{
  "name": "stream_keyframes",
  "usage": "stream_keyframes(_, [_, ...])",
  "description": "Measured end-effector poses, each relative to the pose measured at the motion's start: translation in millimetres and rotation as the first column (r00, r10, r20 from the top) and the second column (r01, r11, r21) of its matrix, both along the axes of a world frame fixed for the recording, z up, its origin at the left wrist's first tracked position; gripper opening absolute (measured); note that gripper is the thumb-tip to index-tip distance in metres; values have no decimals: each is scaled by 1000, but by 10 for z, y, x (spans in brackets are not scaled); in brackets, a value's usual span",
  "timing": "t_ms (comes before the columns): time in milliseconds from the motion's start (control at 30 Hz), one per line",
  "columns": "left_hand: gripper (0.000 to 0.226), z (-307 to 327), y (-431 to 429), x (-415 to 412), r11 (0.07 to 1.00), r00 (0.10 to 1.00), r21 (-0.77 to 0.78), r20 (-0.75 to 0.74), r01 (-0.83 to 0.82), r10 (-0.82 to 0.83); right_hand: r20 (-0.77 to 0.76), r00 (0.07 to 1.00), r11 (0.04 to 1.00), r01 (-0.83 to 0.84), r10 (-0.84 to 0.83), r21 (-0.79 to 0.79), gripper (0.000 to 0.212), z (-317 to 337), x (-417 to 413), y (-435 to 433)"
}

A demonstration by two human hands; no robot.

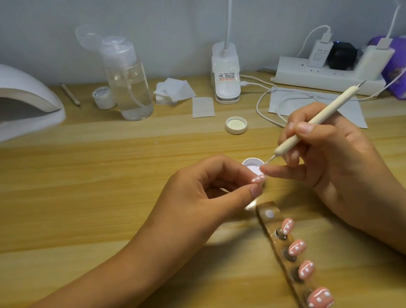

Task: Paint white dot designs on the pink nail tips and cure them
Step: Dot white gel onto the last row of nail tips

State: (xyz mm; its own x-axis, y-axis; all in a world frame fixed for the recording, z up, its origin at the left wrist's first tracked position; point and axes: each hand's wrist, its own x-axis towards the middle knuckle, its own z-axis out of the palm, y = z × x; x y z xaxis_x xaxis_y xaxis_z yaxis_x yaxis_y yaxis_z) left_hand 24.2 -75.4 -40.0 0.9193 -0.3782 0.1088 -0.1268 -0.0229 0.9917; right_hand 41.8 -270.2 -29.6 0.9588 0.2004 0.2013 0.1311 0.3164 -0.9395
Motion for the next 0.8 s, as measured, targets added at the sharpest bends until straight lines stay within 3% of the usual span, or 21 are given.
stream_keyframes(167, [7,-3,-45,-57,995,998,87,38,44,-47,16,989,989,146,-146,0,11,16,45,-56])
stream_keyframes(300, [11,-15,-64,-50,941,963,335,265,-35,-58,116,983,986,153,-144,-69,11,-1,21,-50])
stream_keyframes(367, [15,-11,-70,-49,929,951,366,301,-49,-68,177,972,975,177,-153,-131,8,15,-3,-47])
stream_keyframes(433, [13,-2,-62,-56,923,937,379,341,-70,-69,319,939,926,230,-130,-300,10,88,-36,-81])
stream_keyframes(467, [13,-1,-48,-68,919,929,389,361,-70,-82,437,897,856,280,-71,-435,12,136,-53,-127])
stream_keyframes(533, [16,-2,-16,-106,909,904,410,413,-78,-109,679,710,556,493,187,-669,17,234,-61,-260])
stream_keyframes(567, [19,-3,13,-128,905,895,418,430,-77,-122,710,617,380,600,341,-704,23,260,-62,-320])
stream_keyframes(600, [22,-11,38,-134,903,890,425,432,-58,-146,676,593,235,650,438,-723,30,271,-72,-378])
stream_keyframes(633, [26,-12,58,-144,898,885,439,431,-38,-174,632,629,145,648,453,-748,37,267,-99,-424])
stream_keyframes(700, [34,9,91,-136,873,885,489,405,5,-231,583,695,69,616,420,-785,42,206,-207,-500])
stream_keyframes(800, [43,27,57,-140,829,885,558,374,24,-278,538,711,0,604,452,-797,31,94,-387,-664])
